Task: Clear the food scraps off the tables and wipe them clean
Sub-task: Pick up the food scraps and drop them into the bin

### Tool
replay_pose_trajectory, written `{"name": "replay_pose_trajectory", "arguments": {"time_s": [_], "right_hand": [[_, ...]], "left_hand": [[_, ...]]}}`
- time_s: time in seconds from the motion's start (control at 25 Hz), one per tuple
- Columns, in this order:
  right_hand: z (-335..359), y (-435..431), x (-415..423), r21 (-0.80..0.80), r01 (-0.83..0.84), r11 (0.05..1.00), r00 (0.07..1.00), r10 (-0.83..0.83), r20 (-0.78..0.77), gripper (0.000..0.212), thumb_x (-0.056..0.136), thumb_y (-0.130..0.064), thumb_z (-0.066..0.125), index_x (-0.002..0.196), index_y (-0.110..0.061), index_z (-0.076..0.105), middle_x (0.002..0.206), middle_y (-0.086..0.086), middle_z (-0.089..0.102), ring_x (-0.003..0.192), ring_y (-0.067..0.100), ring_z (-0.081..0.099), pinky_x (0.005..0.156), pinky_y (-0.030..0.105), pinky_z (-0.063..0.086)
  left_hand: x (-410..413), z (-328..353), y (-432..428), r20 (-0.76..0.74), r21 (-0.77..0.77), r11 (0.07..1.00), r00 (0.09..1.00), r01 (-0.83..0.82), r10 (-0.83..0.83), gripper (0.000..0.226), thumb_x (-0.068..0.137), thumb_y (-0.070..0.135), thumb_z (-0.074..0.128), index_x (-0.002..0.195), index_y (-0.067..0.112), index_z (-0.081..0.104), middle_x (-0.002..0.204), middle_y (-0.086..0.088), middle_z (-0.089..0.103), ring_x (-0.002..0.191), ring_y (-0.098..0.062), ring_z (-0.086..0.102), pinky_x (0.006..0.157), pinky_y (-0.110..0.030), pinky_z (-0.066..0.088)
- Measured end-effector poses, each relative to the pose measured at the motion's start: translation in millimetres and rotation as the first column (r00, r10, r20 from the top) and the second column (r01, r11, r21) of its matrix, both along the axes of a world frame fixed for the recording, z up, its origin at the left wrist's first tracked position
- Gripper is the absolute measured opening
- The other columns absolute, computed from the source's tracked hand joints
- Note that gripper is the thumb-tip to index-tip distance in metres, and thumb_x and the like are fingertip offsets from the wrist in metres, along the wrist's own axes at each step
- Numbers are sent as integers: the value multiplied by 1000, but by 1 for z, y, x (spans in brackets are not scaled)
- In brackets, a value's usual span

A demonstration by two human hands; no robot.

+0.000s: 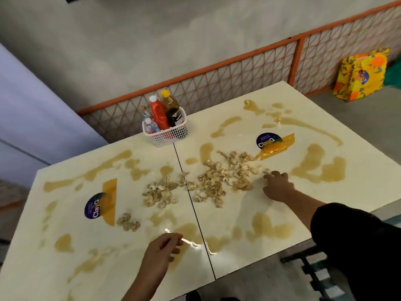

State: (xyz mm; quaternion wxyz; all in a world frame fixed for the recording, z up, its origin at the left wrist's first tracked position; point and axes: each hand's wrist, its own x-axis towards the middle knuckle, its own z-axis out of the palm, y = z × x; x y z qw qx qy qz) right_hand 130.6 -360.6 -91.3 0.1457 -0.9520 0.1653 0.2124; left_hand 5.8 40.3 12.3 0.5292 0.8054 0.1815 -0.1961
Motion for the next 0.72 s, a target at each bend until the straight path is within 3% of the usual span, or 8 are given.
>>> {"name": "replay_pose_trajectory", "arguments": {"time_s": [0.12, 0.28, 0.52, 0.6, 0.72], "right_hand": [[-3, 6, 25, -60, 16, 998, 997, -21, -74, 56, 95, -35, 49, 150, -33, 39, 153, 6, 33, 142, 34, 24, 108, 53, 35], [-15, 13, 44, -146, 14, 989, 987, -37, -159, 54, 94, -35, 44, 147, -26, 43, 145, 10, 40, 138, 35, 28, 104, 54, 37], [-22, 10, 47, -193, 129, 973, 986, -146, -80, 51, 94, -37, 49, 142, -18, 49, 135, 11, 50, 130, 34, 40, 100, 50, 42], [-18, 15, 44, -152, 212, 965, 977, -212, 13, 43, 91, -34, 52, 129, -17, 59, 123, 11, 57, 119, 35, 49, 96, 47, 46], [-3, 51, 25, 102, 376, 921, 903, -389, 183, 25, 89, -27, 59, 108, -14, 70, 107, 13, 68, 97, 36, 61, 83, 42, 54]], "left_hand": [[-2, -3, 33, -20, -4, 999, 999, -50, 49, 22, 98, 15, 57, 91, 18, 77, 89, -1, 76, 79, -18, 69, 73, -32, 50], [3, -11, 72, -53, -6, 996, 994, -92, 92, 21, 98, 16, 57, 92, 19, 77, 89, 0, 77, 80, -18, 69, 72, -31, 49], [21, -26, 112, -84, -5, 999, 995, -51, 50, 22, 98, 18, 56, 92, 21, 77, 90, 2, 76, 79, -15, 69, 71, -29, 49], [28, -33, 123, -95, 4, 1000, 995, -22, 22, 22, 98, 20, 56, 92, 23, 77, 91, 4, 76, 81, -14, 70, 72, -27, 49], [38, -50, 144, -108, 46, 999, 994, 19, -14, 20, 97, 24, 58, 90, 26, 76, 89, 7, 75, 82, -14, 70, 72, -25, 50]]}}
